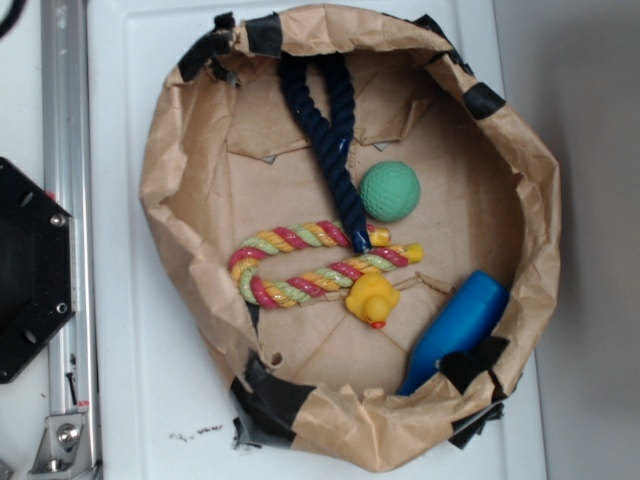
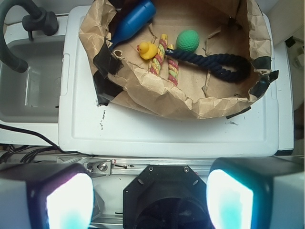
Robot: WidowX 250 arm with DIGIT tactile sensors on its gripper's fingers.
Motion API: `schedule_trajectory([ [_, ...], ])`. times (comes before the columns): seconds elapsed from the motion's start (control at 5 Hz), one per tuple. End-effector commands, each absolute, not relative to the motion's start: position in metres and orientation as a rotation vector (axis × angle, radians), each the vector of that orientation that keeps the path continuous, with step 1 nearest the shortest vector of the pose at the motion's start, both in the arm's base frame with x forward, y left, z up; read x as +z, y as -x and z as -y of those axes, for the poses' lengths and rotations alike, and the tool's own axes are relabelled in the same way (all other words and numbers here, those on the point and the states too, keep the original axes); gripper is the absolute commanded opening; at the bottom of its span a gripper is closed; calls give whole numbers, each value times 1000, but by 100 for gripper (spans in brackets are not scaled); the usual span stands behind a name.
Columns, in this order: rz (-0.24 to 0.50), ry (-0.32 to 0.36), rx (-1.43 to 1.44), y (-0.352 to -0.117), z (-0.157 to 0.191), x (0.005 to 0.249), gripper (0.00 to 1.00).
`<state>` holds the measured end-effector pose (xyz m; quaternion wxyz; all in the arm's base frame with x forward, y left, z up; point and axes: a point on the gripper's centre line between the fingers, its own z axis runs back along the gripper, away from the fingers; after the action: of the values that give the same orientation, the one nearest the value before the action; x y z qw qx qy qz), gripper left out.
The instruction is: Grab the yellow duck.
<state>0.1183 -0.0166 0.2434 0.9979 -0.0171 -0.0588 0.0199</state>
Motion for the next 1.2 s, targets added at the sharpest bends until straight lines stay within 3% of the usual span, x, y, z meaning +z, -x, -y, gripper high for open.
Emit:
schedule_trajectory([
  [0.0, 118, 34, 40, -118, 17, 243, 100],
  [0.2, 144, -70, -43, -156, -5, 221, 100],
  [0.4, 192, 106, -32, -194, -9, 210, 100],
  [0.8, 323, 126, -81, -262, -20, 164, 100],
  [1.0, 300, 45, -181, -279, -9, 142, 100],
])
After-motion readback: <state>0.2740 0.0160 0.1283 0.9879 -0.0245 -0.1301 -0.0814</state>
